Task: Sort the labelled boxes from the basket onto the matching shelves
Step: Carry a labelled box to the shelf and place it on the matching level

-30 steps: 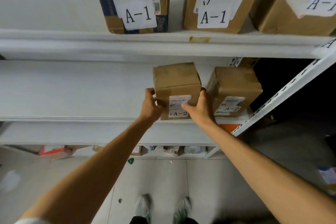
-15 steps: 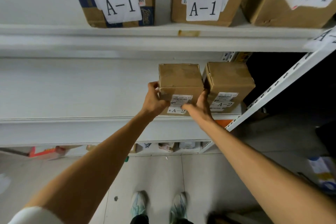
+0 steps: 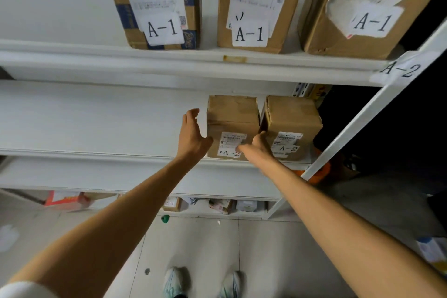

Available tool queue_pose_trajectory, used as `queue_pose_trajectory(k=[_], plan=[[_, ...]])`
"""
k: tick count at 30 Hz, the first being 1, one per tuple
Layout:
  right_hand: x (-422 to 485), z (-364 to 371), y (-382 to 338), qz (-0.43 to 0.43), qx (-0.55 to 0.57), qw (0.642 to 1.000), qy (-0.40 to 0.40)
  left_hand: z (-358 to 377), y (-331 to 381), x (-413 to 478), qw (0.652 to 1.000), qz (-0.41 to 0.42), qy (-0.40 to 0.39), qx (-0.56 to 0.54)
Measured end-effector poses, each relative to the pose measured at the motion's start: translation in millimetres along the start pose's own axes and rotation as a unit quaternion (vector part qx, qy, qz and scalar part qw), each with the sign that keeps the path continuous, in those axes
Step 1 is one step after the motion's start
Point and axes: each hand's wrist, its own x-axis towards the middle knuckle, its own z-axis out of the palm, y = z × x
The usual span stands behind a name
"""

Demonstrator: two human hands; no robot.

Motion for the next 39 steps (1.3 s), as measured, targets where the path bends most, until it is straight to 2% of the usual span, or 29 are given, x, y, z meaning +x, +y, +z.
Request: queue_pose_trajectory(k=[2, 6, 11, 17, 21, 27, 34, 39], plan=[[-8.1, -9.8, -3.9, -0.002, -0.009, 1.0, 0.003, -9.0, 14.6, -5.1, 0.997, 0.056, 0.018, 0.048], [-30.3, -35.1, -15.8, -0.022, -0.046, 0.999, 0.01, -25.7, 47.6, -11.6, 0.985, 0.135, -0.024, 0.108], [-70.7, -60.9, -38.6, -0.068, -0.119, 0.99, 0.019, -44.5, 95.9, -27.3, 0.97, 0.176, -0.111, 0.128], [-131.6, -63.6, -77.8, -0.142, -0.21, 0.967, 0.038, -85.6, 135.7, -66.1, 0.959, 0.211, -0.106, 0.158], [-169.9, -45.8, -105.0, -0.206, -0.283, 0.937, 0.013, -126.3, 133.5, -92.2, 0.958, 0.198, -0.082, 0.191], [-214.2, 17.2, -148.2, -0.281, -0.332, 0.9, -0.036, -201.9, 94.8, -133.4, 0.966, 0.146, -0.03, 0.212], [-267.9, 131.8, -203.4, -0.393, -0.373, 0.831, -0.122, -331.0, 25.4, -203.0, 0.964, 0.005, 0.075, 0.256], [-318.2, 233.2, -229.4, -0.489, -0.384, 0.755, -0.21, -406.3, -15.9, -278.2, 0.941, -0.099, 0.157, 0.282]])
